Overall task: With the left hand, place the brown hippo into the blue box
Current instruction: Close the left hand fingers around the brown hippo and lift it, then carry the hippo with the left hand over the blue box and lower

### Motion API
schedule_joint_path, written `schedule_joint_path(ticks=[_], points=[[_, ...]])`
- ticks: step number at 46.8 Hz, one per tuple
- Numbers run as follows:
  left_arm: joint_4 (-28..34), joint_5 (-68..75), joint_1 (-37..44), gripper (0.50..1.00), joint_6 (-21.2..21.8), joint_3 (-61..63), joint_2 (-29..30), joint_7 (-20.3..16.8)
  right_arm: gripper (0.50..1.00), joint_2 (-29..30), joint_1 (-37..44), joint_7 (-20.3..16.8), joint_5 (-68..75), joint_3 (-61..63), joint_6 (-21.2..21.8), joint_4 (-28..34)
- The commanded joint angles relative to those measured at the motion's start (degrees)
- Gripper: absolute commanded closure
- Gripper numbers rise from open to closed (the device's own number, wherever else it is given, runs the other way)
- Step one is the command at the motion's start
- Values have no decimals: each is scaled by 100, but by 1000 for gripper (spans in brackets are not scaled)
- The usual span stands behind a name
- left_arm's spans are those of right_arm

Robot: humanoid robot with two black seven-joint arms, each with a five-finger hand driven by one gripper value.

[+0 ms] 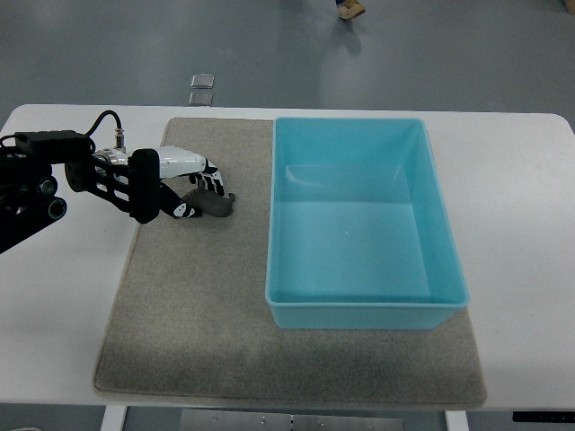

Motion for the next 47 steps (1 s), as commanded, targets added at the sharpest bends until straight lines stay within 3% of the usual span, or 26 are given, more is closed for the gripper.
schedule_joint_path(ticks=[1,4,29,47], points=[[-4,2,11,952,-2,8,0,0,564,0,7,0,0,0,0,0],[-4,11,2,1000,-11,8,0,0,564,0,-2,0,0,0,0,0],[5,55,-138,1000,7,-106,88,0,564,0,-2,0,0,0,0,0],[-21,46,-771,1000,-28,-308,457,-62,564,0,-2,0,0,0,0,0]])
